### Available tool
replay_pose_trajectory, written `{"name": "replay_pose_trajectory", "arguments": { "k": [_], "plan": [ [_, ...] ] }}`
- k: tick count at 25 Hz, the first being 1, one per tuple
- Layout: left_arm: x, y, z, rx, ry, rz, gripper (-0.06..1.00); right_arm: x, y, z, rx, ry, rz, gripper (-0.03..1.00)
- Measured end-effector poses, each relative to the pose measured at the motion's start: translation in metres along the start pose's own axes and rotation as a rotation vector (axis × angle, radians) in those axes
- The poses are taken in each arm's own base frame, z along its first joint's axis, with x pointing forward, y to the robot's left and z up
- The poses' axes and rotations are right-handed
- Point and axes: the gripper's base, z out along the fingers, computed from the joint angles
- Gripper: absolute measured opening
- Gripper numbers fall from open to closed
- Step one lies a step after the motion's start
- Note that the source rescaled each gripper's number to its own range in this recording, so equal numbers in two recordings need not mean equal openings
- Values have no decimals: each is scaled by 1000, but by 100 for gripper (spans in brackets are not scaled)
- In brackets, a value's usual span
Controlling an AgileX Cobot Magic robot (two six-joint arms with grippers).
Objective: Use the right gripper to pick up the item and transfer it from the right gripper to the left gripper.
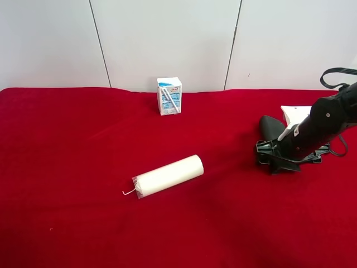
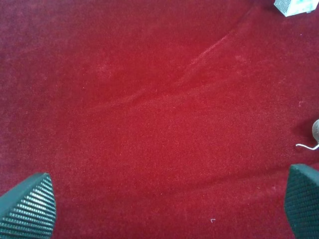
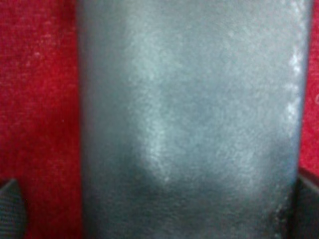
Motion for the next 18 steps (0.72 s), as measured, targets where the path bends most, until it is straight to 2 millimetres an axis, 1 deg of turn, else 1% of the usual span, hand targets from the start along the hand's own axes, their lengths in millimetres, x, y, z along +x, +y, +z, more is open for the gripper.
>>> {"name": "replay_pose_trajectory", "arguments": {
  "k": [1, 2, 4, 5, 18],
  "plan": [
    [0, 0, 0, 0, 0, 0, 88, 0, 0, 0, 1, 4, 0, 75],
    [0, 0, 0, 0, 0, 0, 88, 1, 0, 0, 2, 8, 0, 61],
    [0, 0, 0, 0, 0, 0, 88, 1, 0, 0, 4, 16, -1, 39],
    [0, 0, 0, 0, 0, 0, 88, 2, 0, 0, 5, 18, -1, 30],
    [0, 0, 0, 0, 0, 0, 88, 3, -1, 0, 13, 45, 1, 27]
  ]
}}
